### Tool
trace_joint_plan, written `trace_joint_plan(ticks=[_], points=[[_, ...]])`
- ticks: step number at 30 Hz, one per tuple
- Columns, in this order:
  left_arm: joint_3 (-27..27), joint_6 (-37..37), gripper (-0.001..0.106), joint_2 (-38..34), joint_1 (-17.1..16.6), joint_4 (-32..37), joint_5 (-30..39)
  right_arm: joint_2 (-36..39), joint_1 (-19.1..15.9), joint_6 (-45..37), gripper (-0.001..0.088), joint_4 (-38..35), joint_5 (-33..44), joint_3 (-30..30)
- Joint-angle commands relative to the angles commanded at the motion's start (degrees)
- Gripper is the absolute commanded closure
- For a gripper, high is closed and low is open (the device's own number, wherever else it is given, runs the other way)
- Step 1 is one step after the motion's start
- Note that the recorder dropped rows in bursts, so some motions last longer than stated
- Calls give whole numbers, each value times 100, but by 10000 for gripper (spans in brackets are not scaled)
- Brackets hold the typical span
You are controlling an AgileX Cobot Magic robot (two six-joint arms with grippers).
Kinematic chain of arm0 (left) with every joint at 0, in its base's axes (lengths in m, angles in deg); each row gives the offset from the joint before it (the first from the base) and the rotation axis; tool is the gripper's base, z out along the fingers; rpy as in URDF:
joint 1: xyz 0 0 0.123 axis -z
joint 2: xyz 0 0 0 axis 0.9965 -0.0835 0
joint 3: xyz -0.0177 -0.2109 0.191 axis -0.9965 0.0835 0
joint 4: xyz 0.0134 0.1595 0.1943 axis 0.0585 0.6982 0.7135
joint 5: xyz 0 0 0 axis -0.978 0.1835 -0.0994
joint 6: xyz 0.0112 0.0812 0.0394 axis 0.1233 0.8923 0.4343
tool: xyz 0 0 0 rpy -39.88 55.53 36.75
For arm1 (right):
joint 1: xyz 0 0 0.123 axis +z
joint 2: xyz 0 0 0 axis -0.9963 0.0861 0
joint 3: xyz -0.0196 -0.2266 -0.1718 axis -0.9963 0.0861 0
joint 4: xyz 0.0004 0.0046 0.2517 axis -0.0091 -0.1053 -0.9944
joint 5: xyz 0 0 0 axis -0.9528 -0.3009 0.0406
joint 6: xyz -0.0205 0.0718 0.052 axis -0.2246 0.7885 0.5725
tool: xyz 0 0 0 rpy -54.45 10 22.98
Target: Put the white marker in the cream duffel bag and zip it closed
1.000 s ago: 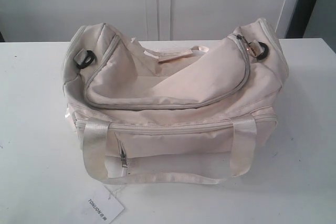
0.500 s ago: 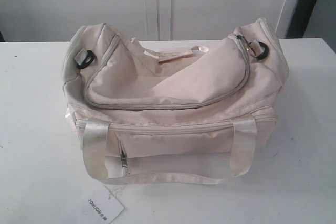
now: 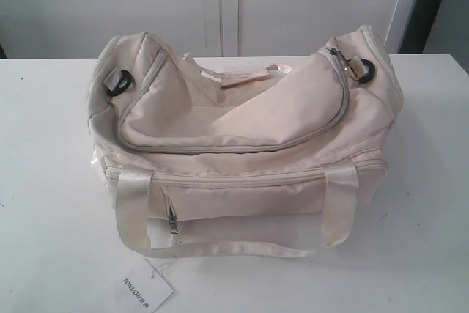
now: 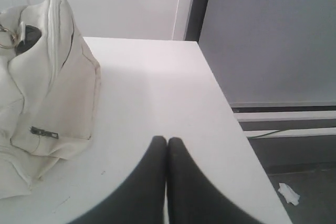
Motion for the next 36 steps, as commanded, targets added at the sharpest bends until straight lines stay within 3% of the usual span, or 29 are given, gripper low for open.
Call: trace_joint_plan(ticks=[6,18,36], points=[[0,0,1053,0,0,0,0,-919,0,0,868,-385,-194,829],[0,0,1053,0,0,0,0,-919,0,0,868,-799,-559,1700],[0,0,1053,0,0,0,0,-919,0,-23,868,-839,-805,1888]])
